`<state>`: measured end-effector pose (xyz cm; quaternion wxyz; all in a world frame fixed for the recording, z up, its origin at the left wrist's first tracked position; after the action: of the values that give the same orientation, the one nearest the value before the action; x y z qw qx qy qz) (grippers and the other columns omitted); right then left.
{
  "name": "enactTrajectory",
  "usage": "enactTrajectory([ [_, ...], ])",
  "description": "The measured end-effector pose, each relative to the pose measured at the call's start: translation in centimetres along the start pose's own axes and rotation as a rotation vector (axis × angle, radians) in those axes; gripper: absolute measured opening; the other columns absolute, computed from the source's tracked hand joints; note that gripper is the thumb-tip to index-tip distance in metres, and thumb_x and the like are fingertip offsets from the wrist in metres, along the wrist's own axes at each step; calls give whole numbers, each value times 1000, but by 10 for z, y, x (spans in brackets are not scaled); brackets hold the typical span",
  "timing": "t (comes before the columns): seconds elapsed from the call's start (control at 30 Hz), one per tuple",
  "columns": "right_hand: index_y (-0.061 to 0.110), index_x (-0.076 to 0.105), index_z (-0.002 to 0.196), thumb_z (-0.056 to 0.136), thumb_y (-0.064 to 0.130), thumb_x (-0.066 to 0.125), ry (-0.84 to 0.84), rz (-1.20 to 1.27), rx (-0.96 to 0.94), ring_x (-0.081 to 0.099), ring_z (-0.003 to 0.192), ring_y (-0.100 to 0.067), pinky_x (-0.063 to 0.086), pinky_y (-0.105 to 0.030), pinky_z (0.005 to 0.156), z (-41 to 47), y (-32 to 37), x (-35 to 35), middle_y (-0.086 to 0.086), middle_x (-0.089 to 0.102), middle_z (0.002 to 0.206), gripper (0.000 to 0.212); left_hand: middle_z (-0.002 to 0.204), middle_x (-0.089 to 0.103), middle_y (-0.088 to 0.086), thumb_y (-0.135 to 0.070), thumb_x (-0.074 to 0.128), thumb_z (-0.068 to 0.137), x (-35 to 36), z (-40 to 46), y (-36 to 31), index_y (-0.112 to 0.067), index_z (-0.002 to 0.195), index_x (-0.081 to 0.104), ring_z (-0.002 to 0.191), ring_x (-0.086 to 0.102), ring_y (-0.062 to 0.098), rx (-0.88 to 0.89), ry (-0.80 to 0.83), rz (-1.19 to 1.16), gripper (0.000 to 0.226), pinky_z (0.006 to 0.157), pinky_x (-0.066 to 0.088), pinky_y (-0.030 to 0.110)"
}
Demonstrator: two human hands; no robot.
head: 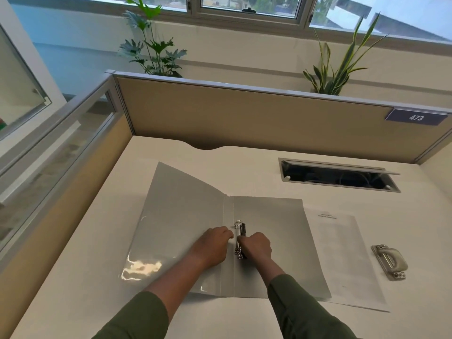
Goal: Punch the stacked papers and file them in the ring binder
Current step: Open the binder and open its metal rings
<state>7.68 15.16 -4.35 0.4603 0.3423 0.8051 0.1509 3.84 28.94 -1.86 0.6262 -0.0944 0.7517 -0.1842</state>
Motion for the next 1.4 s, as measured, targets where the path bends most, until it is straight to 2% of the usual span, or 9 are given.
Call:
enactTrajectory([
  [0.13,8,62,82,78,36,60,28,3,-11,59,76,-26,38,-26,58,1,4,-1,-9,65,83,28,137,55,9,-25,52,83,7,-4,-6,-14,125,58,130,48,26,72,-84,436,44,107,34,44],
  [0.27,10,54,67,76,27,61,60,26,-47,54,63,-21,36,-26,52,2,7,-2,-6,60,70,20,160,11,20,-39,34,97,17,-3,-3,-2,149,22,149,5,33,-10,-8,561,64,119,0,48],
  [0.37,12,51,62,78,20,62,51,82,-84,52,61,-20,41,-29,59,0,4,-4,-5,56,64,21,160,1,21,-46,30,97,19,-4,1,0,151,11,149,-4,34,-83,30,624,73,119,-6,49],
  [0.53,14,67,78,74,21,63,94,269,-104,65,77,-24,55,-43,81,-3,-2,-2,-5,70,80,9,159,16,18,-32,31,97,8,-6,8,-2,151,15,149,7,31,-108,-40,410,63,120,4,44],
  [0.63,21,73,82,80,17,57,144,277,-157,65,82,-18,54,-37,80,-10,-1,0,2,72,87,17,157,24,15,-21,30,96,0,-8,14,-8,151,18,148,15,27,-80,-85,215,58,120,10,41],
  [0.77,21,76,93,84,9,52,199,230,-244,59,72,-7,42,-16,60,-22,3,1,5,71,86,29,157,26,13,-38,26,96,-5,-12,16,-19,151,23,147,19,27,-24,-103,181,58,119,13,39],
  [1.03,24,71,83,83,19,65,205,-34,-366,58,67,-8,44,-23,67,-20,-3,-6,6,66,70,8,161,12,14,-63,-1,76,14,-8,-1,-35,130,49,146,7,45,9,46,321,79,115,-3,61],
  [1.23,25,68,87,87,26,62,243,-169,-427,66,89,-16,49,-28,76,-17,-6,-7,-1,73,92,6,158,26,6,-49,37,96,16,-9,-5,-32,119,56,146,11,43,-61,41,251,33,112,-5,65],
  [1.4,25,62,88,90,27,60,219,-219,-484,57,73,-12,38,-17,60,-18,-4,-5,-2,68,84,3,153,35,3,-47,43,95,18,-7,-7,-32,117,55,145,16,42,-99,31,222,30,110,-3,67],
])
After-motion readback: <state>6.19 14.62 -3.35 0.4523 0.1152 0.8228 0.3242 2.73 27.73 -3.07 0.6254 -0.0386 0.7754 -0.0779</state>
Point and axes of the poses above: each hand's wrist, its own z-axis towards the middle knuckle, its own x-axis out of the palm, y = z × x, the point moved 7 cm from there along z, towards the middle knuckle
